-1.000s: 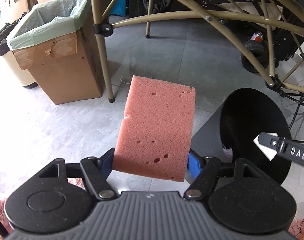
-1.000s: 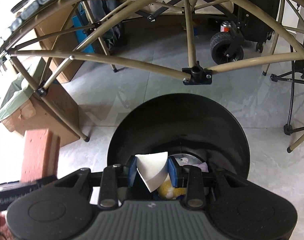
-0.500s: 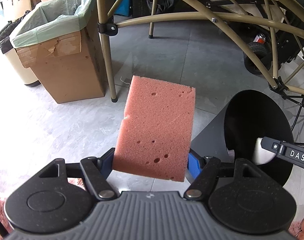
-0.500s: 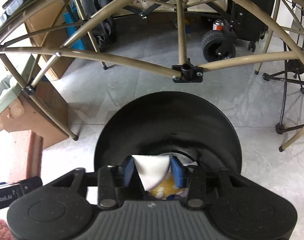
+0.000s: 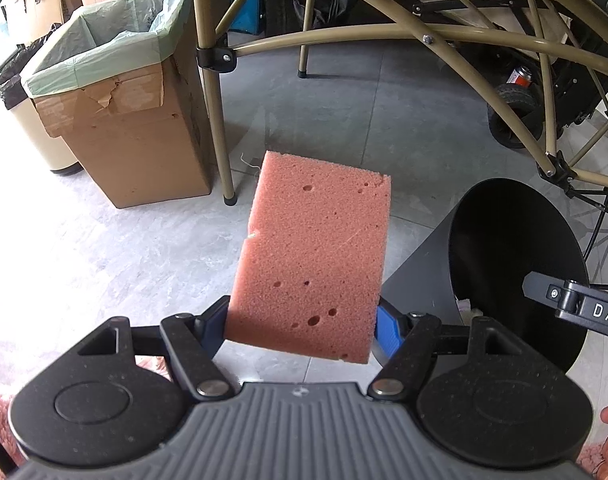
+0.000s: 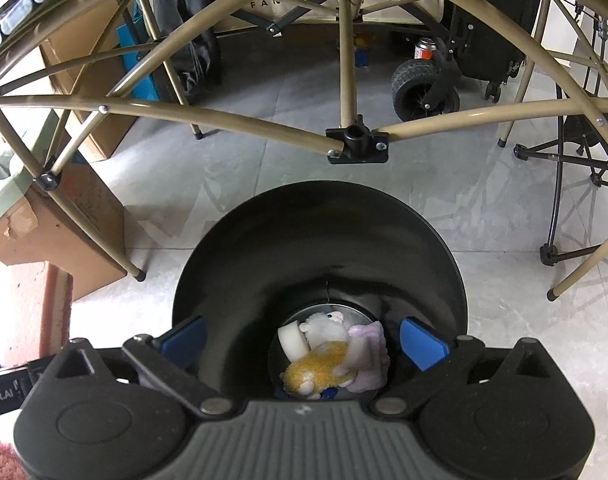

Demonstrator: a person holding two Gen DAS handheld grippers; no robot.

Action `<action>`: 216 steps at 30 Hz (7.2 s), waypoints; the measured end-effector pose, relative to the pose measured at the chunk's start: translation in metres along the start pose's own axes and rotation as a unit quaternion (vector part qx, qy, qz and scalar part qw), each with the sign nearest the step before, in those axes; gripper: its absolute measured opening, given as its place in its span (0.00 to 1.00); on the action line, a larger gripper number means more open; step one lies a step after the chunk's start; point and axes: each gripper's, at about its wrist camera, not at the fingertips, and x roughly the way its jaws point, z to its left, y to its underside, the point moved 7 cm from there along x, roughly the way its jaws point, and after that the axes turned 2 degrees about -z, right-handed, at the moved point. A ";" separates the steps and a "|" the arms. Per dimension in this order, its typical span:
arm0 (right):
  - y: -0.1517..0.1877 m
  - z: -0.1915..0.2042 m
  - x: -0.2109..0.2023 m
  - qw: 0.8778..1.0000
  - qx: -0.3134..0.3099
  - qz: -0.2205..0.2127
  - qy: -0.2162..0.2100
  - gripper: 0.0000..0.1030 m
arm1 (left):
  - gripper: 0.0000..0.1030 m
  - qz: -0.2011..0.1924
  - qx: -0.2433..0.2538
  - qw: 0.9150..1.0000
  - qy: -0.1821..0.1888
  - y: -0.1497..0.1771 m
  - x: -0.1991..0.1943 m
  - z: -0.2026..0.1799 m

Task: Collect trash
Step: 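Move the left tool with the pink sponge over the bin opening, then open the left tool to drop the pink sponge into the bin, then raise both tools back up to the items on the table, then grasp the blue fluffy plush with the right tool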

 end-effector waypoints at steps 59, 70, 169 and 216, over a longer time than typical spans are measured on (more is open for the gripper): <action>0.026 -0.157 -0.087 0.990 0.129 -0.040 0.031 1.00 | 0.70 -0.024 0.119 0.989 0.081 0.008 -0.023 -0.163; 0.033 -0.186 -0.081 0.985 0.161 -0.037 0.053 1.00 | 0.70 0.021 0.124 0.990 0.071 0.015 0.007 -0.194; -0.166 -0.100 -0.202 0.930 0.007 -0.366 0.025 1.00 | 1.00 -0.270 0.068 0.953 0.117 -0.153 -0.141 -0.162; -0.287 -0.130 -0.139 0.924 0.089 -0.373 0.008 0.40 | 1.00 -0.277 0.050 0.953 0.113 -0.270 -0.097 -0.180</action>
